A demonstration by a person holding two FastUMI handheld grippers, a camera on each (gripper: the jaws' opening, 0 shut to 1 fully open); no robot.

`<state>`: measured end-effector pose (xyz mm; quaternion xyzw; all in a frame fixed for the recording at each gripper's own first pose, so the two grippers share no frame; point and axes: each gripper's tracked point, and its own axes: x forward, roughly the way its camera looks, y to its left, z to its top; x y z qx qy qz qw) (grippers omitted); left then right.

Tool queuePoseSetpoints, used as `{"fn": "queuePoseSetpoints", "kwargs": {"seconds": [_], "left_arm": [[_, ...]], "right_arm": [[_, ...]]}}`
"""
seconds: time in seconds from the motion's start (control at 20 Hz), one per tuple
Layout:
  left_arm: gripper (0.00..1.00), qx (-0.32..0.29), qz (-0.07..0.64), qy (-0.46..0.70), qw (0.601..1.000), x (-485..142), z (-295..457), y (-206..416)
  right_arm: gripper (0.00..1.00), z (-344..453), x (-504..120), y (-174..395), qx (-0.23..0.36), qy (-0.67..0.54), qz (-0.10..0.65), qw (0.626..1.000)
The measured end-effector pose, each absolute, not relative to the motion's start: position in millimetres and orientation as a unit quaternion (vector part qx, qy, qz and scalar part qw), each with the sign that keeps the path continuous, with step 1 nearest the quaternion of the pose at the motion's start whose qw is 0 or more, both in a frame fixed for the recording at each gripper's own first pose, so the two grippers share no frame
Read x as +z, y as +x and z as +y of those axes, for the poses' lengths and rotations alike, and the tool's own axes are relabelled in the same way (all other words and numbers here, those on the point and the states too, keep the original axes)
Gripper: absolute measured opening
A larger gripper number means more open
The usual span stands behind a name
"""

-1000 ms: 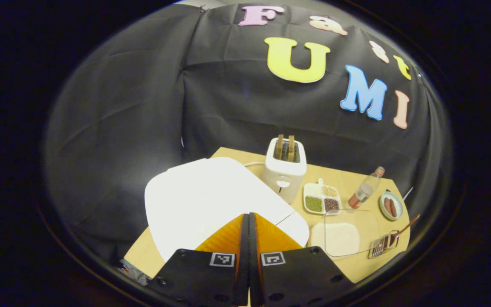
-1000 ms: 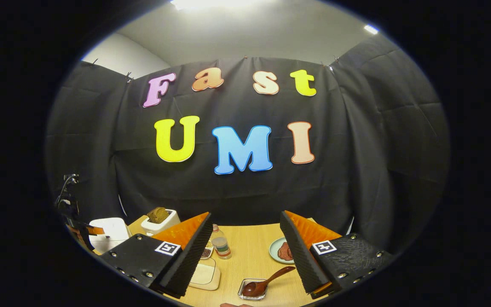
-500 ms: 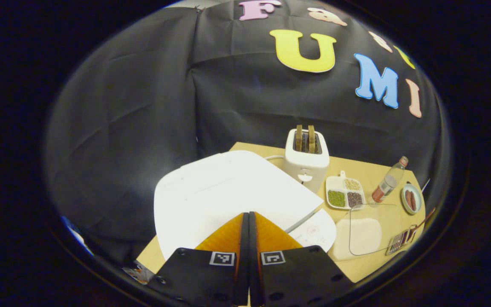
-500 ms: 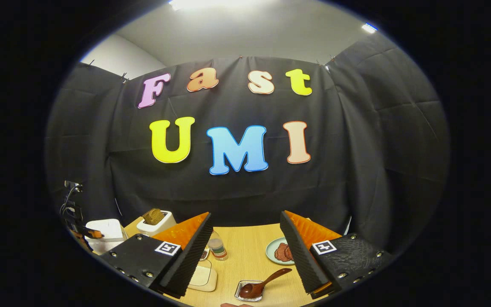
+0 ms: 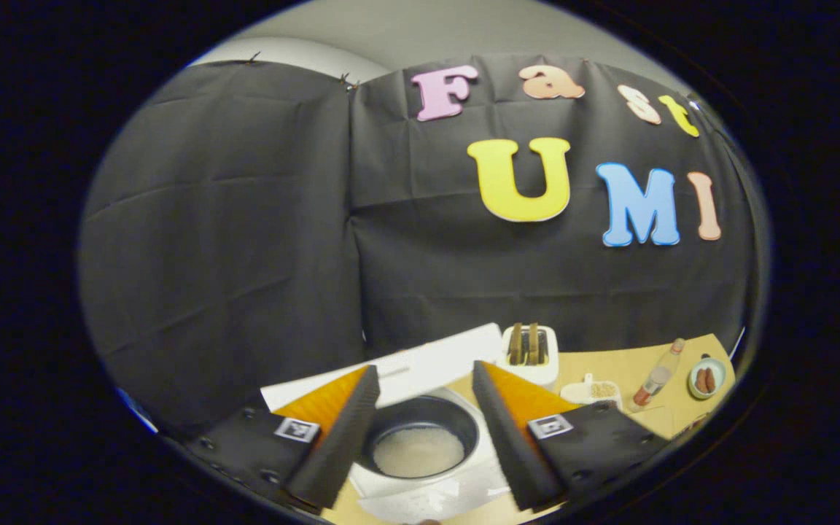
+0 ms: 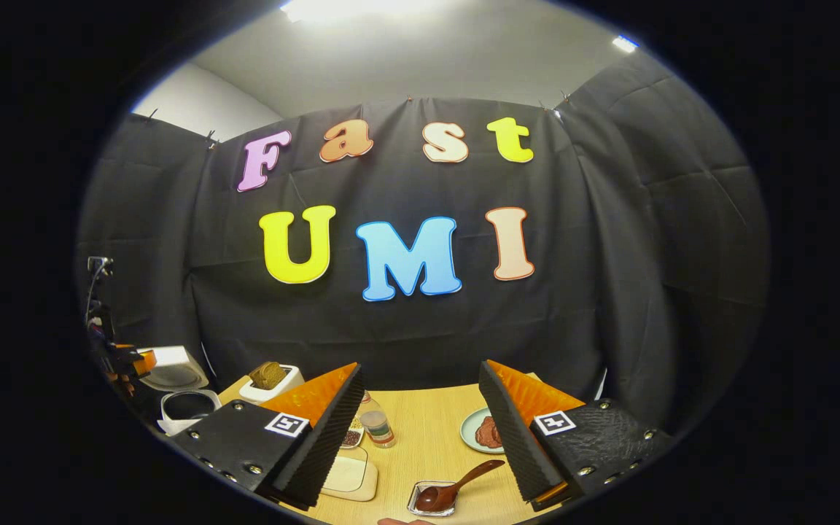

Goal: Close the left gripper, press the button to open the rice cooker; take a wooden spoon from the chopstick holder with the right hand, scoop a spoonful of rice and pour it into the rice cooker, then put the wooden spoon back into the chopstick holder.

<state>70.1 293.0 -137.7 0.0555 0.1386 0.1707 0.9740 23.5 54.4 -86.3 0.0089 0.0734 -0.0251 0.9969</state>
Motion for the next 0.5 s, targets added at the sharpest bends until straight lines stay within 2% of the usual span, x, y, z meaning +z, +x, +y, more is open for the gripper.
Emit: {"fn": "queuePoseSetpoints", "kwargs": {"seconds": [0.05,0.2,0.25,0.3,0.35,0.4,0.5], "left_arm": [[0.92,0.164,0.117,0.057,0.978,-122,279,67],[0.92,0.138,0.073,0.064,0.986,-89,233,52],[0.96,0.127,0.064,0.065,0.988,-82,220,50],[0.96,0.113,0.056,0.064,0.990,-76,203,47],[0.92,0.099,0.053,0.057,0.992,-73,187,44],[0.96,0.087,0.054,0.045,0.994,-74,171,41],[0.96,0.057,0.051,0.023,0.997,-80,135,31]], "right_arm": [[0.96,53,-86,22,-0.023,0.010,0.072,0.997],[0.96,48,-87,19,-0.018,0.014,0.071,0.997],[0.96,44,-89,18,-0.019,0.013,0.071,0.997],[0.96,40,-90,17,-0.020,0.012,0.073,0.997],[0.96,35,-94,16,-0.022,0.011,0.076,0.997],[0.96,32,-99,16,-0.020,0.015,0.079,0.997],[0.96,21,-108,15,-0.024,0.036,0.087,0.995]]}}
